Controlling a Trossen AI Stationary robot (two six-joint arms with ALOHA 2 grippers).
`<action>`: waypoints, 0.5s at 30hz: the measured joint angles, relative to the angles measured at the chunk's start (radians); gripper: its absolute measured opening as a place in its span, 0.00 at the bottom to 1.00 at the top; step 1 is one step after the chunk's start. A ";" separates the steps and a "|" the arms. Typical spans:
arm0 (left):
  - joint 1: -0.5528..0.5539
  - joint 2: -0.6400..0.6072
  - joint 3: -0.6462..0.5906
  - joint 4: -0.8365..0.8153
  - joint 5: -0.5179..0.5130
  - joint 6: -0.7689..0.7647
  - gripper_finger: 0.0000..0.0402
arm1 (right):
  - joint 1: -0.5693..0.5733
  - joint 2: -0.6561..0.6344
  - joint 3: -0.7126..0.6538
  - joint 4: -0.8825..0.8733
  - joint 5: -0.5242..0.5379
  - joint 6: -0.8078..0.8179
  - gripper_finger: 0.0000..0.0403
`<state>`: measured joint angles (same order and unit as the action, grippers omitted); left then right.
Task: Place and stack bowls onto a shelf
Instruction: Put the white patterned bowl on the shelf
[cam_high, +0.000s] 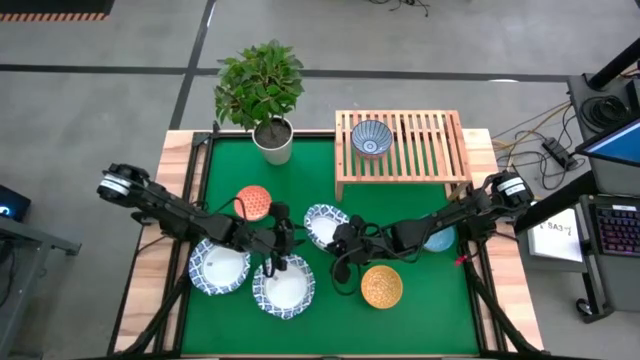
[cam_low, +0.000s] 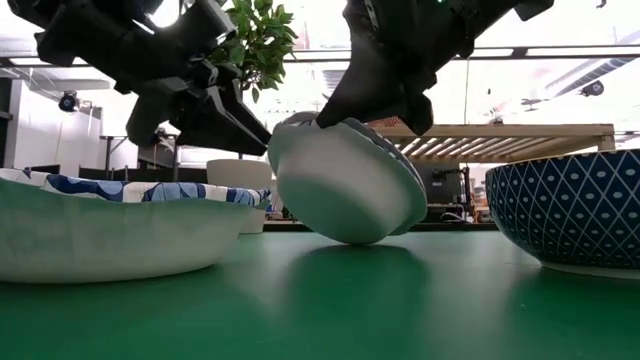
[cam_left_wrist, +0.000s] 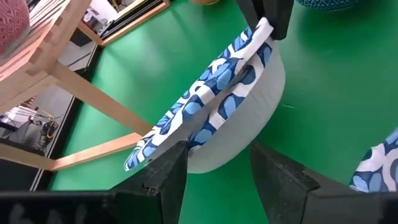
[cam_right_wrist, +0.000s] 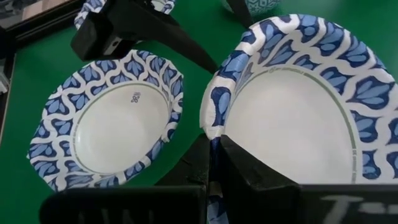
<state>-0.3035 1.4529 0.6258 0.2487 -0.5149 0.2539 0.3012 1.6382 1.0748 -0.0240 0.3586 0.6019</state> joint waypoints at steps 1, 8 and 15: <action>0.000 0.002 0.001 0.001 0.000 0.004 0.39 | 0.000 0.000 0.000 0.000 -0.002 -0.005 0.03; 0.014 0.005 0.019 0.010 0.009 0.018 0.39 | 0.000 0.000 0.000 0.011 -0.025 -0.019 0.03; 0.027 0.024 0.020 0.016 0.030 0.023 0.35 | 0.000 0.000 0.000 0.009 -0.023 -0.025 0.03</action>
<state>-0.2766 1.4772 0.6456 0.2644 -0.4850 0.2767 0.3008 1.6382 1.0748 -0.0151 0.3357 0.5770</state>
